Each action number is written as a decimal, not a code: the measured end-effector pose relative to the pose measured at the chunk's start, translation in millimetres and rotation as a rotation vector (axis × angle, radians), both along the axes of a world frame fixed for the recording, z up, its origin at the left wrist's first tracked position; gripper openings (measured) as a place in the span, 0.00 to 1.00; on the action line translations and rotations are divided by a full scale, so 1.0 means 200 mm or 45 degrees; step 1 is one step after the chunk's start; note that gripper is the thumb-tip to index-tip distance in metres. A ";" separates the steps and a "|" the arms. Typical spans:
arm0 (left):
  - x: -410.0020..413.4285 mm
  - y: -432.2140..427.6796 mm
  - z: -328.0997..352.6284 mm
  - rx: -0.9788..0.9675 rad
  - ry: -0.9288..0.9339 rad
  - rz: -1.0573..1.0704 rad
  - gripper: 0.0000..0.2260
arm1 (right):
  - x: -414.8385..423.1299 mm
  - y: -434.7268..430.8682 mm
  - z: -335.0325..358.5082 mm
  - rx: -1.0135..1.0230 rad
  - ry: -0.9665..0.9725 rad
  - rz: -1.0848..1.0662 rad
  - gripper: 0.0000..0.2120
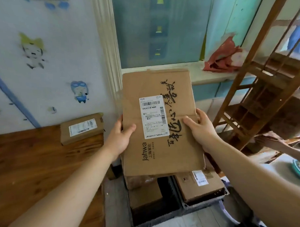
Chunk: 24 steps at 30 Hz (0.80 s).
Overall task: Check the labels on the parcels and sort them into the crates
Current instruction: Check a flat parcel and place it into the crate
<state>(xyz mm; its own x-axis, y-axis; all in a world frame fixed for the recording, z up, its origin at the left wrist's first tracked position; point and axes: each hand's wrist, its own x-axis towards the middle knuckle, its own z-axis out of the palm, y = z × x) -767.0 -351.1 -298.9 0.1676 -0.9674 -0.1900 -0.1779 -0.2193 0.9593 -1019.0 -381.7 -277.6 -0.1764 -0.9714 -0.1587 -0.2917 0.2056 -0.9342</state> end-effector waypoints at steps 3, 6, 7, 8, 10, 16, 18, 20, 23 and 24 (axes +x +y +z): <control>-0.08 0.03 -0.07 0.080 0.052 0.129 0.24 | -0.05 -0.09 -0.07 0.068 0.022 0.150 0.30; -0.17 0.08 -0.16 0.133 0.085 0.270 0.25 | -0.11 -0.17 -0.14 0.115 0.067 0.297 0.30; -0.21 0.10 -0.19 0.159 0.074 0.324 0.26 | -0.14 -0.19 -0.17 0.130 0.084 0.352 0.30; -0.24 0.12 -0.22 0.171 0.071 0.355 0.27 | -0.15 -0.21 -0.19 0.134 0.101 0.387 0.31; -0.33 0.15 -0.29 0.179 0.096 0.407 0.27 | -0.19 -0.24 -0.25 0.164 0.115 0.469 0.32; -0.45 0.25 -0.45 0.284 0.117 0.508 0.29 | -0.24 -0.20 -0.45 0.279 0.113 0.554 0.32; -0.45 0.28 -0.50 0.321 0.092 0.518 0.28 | -0.25 -0.16 -0.51 0.307 0.127 0.548 0.33; -0.45 0.31 -0.56 0.349 0.060 0.511 0.28 | -0.25 -0.13 -0.57 0.332 0.139 0.553 0.33; -0.45 0.39 -0.65 0.402 0.049 0.498 0.28 | -0.25 -0.05 -0.67 0.377 0.143 0.535 0.33; -0.45 0.41 -0.67 0.419 0.045 0.497 0.28 | -0.25 -0.02 -0.70 0.386 0.148 0.521 0.33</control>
